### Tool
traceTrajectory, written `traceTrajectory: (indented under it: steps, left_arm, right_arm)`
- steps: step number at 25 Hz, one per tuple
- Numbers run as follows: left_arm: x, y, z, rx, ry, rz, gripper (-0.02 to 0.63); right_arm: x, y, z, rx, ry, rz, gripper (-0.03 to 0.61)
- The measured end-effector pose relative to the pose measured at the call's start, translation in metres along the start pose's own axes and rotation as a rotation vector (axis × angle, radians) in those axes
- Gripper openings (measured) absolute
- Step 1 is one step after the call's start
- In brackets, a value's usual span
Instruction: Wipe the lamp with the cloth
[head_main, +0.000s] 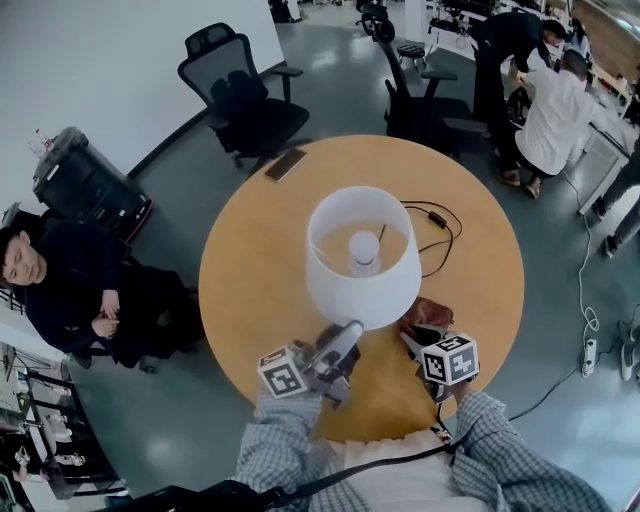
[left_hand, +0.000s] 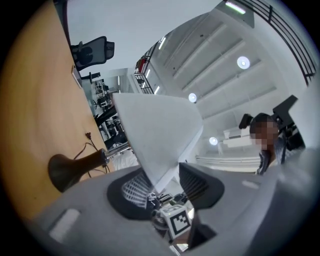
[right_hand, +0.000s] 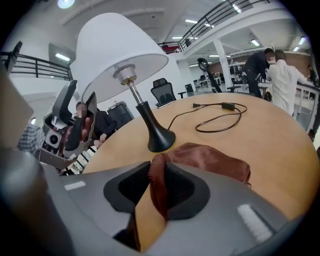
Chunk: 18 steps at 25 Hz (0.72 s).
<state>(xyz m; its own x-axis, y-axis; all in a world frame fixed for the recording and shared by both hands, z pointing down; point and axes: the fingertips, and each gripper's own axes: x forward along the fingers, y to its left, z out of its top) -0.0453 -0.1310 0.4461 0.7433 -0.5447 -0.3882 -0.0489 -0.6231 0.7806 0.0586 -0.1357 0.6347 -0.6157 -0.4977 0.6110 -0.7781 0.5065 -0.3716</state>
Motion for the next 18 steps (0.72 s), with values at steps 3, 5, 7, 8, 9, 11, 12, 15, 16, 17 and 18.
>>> traceTrajectory:
  steps: [3, 5, 7, 8, 9, 11, 12, 15, 16, 17, 18]
  left_arm:
    - [-0.002, 0.001, 0.000, 0.005, -0.002, 0.010, 0.168]
    - [-0.002, 0.002, -0.001, 0.003, -0.005, 0.012, 0.172]
    - [-0.001, 0.003, -0.003, 0.003, -0.004, 0.015, 0.180]
    - [-0.001, 0.004, -0.004, 0.004, -0.002, 0.018, 0.191]
    - [-0.002, 0.004, -0.005, 0.004, 0.002, 0.021, 0.201]
    - [-0.002, 0.005, -0.008, 0.005, 0.013, 0.033, 0.220]
    - [-0.003, 0.007, -0.010, 0.008, 0.021, 0.043, 0.230]
    - [-0.013, 0.016, -0.015, 0.032, 0.047, 0.110, 0.233]
    - [-0.021, 0.023, -0.018, 0.052, 0.063, 0.158, 0.231]
    - [-0.031, 0.032, -0.021, 0.079, 0.086, 0.221, 0.196]
    - [-0.041, 0.041, -0.026, 0.108, 0.111, 0.288, 0.155]
  right_arm:
    - [0.001, 0.005, 0.001, 0.033, 0.004, 0.043, 0.134]
    - [0.000, 0.006, 0.000, 0.040, 0.005, 0.056, 0.140]
    - [-0.001, 0.007, -0.002, 0.051, 0.002, 0.066, 0.151]
    - [-0.002, 0.007, -0.003, 0.055, 0.000, 0.067, 0.162]
    - [-0.003, 0.006, -0.004, 0.056, -0.002, 0.066, 0.161]
    - [-0.005, 0.005, -0.005, 0.057, -0.006, 0.062, 0.163]
    - [-0.006, 0.004, -0.006, 0.059, -0.009, 0.061, 0.163]
    - [-0.010, 0.002, -0.004, 0.068, -0.027, 0.056, 0.163]
    - [-0.012, 0.002, -0.001, 0.067, -0.038, 0.054, 0.163]
    - [-0.015, 0.001, 0.002, 0.063, -0.050, 0.050, 0.163]
    - [-0.019, 0.000, 0.006, 0.056, -0.064, 0.044, 0.163]
